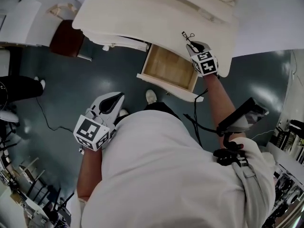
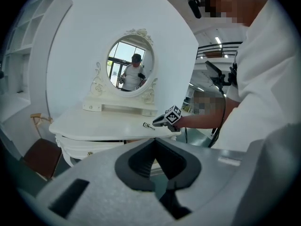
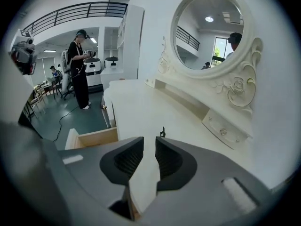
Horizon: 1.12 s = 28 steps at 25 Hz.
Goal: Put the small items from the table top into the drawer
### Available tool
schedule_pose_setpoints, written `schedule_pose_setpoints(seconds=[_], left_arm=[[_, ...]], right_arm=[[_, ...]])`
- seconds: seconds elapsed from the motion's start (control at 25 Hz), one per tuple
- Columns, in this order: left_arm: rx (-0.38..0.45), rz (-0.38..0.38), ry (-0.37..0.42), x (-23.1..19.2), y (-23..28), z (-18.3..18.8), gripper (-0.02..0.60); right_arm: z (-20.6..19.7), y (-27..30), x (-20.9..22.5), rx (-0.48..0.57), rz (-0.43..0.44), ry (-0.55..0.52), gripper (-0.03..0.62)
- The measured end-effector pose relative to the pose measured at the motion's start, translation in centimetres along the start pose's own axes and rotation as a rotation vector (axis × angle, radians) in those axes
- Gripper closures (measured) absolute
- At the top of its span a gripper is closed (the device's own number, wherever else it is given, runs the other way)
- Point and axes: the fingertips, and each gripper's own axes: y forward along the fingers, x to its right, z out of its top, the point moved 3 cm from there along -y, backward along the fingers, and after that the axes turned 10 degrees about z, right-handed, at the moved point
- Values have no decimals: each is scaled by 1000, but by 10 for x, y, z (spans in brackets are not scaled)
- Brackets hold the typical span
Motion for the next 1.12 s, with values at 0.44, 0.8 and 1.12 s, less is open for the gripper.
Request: schedule_pose_setpoints(seconds=[0.44,0.8,1.12], left_arm=[[-28,81,-42,-11,13,6,580],[-29,111,-44,-13,12,8,580],[-46,88,-32,-9,18,8,580]], right_arm=[[0,56,47,-52,13,20,513],[-6,69,54,-66,-4,34,557],[-3,56,48,-52,-1,10,576]])
